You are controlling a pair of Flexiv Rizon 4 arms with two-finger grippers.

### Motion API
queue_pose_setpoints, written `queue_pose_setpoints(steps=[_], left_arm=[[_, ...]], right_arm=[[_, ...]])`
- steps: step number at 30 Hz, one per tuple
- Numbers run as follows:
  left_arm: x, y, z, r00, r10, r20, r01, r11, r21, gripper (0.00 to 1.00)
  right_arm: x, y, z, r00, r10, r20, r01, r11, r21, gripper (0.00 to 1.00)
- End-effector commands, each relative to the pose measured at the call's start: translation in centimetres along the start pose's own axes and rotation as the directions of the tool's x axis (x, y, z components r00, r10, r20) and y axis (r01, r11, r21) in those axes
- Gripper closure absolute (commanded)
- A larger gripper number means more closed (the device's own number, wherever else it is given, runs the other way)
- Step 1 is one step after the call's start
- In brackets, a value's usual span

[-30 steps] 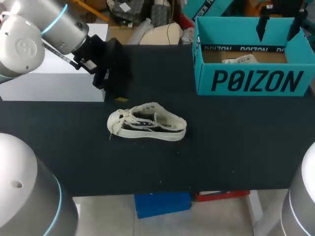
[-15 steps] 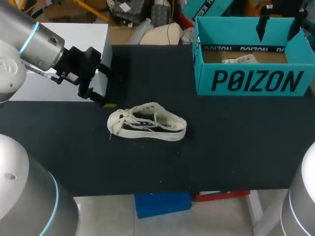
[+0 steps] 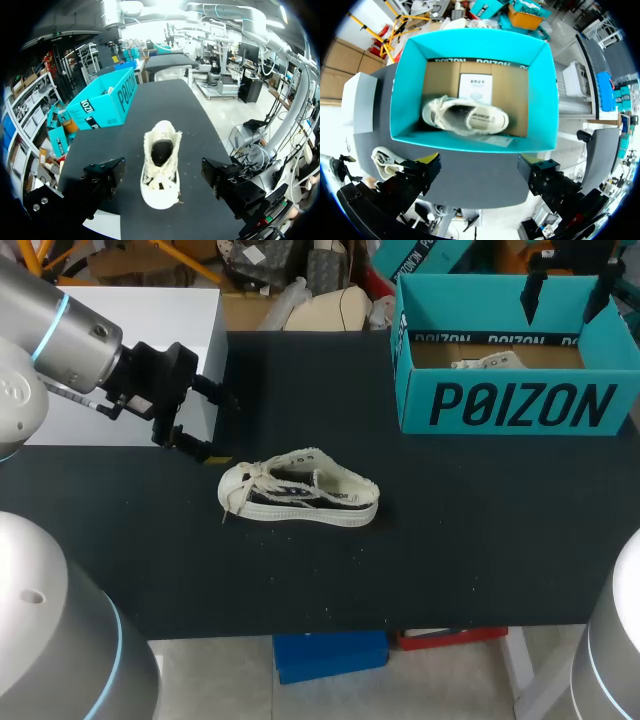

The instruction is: Take the shoe out of the shoebox, open the shoe tongue, remove and reinsert the insole, then place the shoe into the shoebox

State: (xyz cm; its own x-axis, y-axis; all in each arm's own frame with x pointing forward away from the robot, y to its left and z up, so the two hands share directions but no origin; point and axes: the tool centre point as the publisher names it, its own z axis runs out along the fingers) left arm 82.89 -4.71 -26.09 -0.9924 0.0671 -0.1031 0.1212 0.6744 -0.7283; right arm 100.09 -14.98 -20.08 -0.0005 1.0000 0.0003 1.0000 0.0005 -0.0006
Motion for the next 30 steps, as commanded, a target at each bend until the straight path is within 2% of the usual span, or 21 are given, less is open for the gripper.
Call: queue_pose_setpoints(steps=[1, 3, 5, 6, 7, 8, 9, 24, 28, 30], left_arm=[[0.2, 0.1, 0.0, 1.000, 0.002, 0.005, -0.002, 1.000, 0.000, 0.00], [0.2, 0.1, 0.0, 1.000, 0.002, 0.005, -0.002, 1.000, 0.000, 0.00], [0.2, 0.1, 0.0, 1.000, 0.002, 0.005, -0.002, 1.000, 0.000, 0.00], [0.2, 0.1, 0.0, 1.000, 0.002, 0.005, -0.002, 1.000, 0.000, 0.00], [0.2, 0.1, 0.0, 1.000, 0.002, 0.005, -0.002, 1.000, 0.000, 0.00], [0.2, 0.1, 0.0, 1.000, 0.002, 0.005, -0.002, 1.000, 0.000, 0.00], [0.2, 0.1, 0.0, 1.000, 0.002, 0.005, -0.002, 1.000, 0.000, 0.00], [0.2, 0.1, 0.0, 1.000, 0.002, 0.005, -0.002, 1.000, 0.000, 0.00], [0.2, 0.1, 0.0, 1.000, 0.002, 0.005, -0.002, 1.000, 0.000, 0.00], [0.2, 0.1, 0.0, 1.000, 0.002, 0.005, -0.002, 1.000, 0.000, 0.00]], right_arm=[[3.3, 0.6, -1.1, 0.977, -0.209, 0.044, 0.210, 0.978, -0.003, 0.00], [6.3, -0.2, -1.1, 0.918, -0.392, 0.060, 0.393, 0.920, -0.011, 0.00], [9.2, -2.2, -1.3, 0.823, -0.564, 0.060, 0.567, 0.821, -0.063, 0.00], [10.0, -3.2, -1.3, 0.766, -0.637, 0.079, 0.642, 0.761, -0.093, 0.00], [11.3, -4.6, -1.3, 0.702, -0.703, 0.113, 0.712, 0.695, -0.100, 0.00], [12.9, -6.4, -1.3, 0.613, -0.771, 0.169, 0.790, 0.604, -0.109, 0.00], [14.4, -8.2, -1.3, 0.512, -0.843, 0.162, 0.858, 0.496, -0.132, 0.00], [14.4, -8.2, -1.3, 0.512, -0.843, 0.162, 0.858, 0.496, -0.132, 0.00], [18.6, -8.8, -1.4, 0.313, -0.932, 0.186, 0.944, 0.284, -0.167, 0.00], [20.3, -9.8, -1.1, 0.241, -0.954, 0.179, 0.961, 0.209, -0.180, 0.00]])
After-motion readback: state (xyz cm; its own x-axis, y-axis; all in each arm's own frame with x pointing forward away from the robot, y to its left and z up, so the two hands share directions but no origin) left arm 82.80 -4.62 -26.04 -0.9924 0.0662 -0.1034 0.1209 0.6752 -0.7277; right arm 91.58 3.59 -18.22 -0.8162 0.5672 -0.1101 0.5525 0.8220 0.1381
